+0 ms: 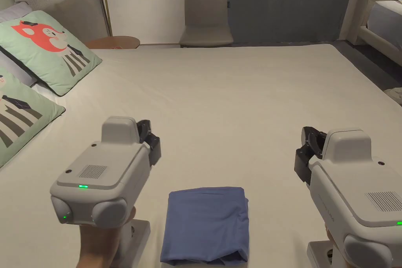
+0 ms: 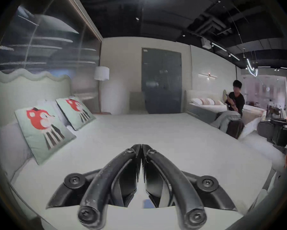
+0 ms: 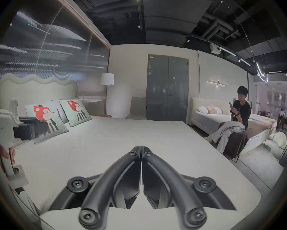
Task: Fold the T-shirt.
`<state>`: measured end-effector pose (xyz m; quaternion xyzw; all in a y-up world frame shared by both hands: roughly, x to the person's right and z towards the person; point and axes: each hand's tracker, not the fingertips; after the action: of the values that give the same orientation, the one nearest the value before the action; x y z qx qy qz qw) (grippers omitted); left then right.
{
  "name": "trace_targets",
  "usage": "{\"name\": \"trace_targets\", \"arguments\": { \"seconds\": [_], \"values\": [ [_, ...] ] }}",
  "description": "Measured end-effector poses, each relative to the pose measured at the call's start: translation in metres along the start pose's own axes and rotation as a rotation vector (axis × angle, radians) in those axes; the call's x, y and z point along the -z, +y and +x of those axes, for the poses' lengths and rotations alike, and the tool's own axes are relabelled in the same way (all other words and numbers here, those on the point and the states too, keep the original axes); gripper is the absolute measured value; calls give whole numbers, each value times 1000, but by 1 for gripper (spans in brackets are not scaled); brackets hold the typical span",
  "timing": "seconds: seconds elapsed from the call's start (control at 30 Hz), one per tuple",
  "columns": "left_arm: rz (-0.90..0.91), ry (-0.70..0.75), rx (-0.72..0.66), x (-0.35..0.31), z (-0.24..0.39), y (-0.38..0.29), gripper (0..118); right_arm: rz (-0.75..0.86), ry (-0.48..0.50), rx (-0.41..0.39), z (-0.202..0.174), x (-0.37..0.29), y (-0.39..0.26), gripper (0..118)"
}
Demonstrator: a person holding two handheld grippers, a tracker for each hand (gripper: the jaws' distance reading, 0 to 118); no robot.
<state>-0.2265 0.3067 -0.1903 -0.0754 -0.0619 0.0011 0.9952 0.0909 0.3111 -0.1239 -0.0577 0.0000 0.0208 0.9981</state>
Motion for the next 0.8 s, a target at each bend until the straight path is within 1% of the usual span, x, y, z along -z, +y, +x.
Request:
{"name": "trace_targets", "arguments": {
  "seconds": [0.1,0.23,0.33,0.53,0.63,0.7,0.8],
  "values": [
    [34,55,37,-4,-17,1,0,13,3,0,-5,5,-3,1],
    [52,78,-2,-15,-30,0,0,19,7,-7,-9,4,-2,1],
    [50,97,7,-12,-37,-1,0,19,12,-7,-10,4,-1,1],
    [44,88,-4,-15,-33,0,0,10,29,-8,-15,10,-3,1],
    [38,84,3,-15,-33,-1,0,-79,94,-2,-29,18,-13,1],
    [34,80,5,-17,-30,-1,0,-154,133,-8,-40,37,-35,1],
    [25,74,4,-17,-30,-3,0,-270,164,-41,-62,58,-67,1]
  ]
}}
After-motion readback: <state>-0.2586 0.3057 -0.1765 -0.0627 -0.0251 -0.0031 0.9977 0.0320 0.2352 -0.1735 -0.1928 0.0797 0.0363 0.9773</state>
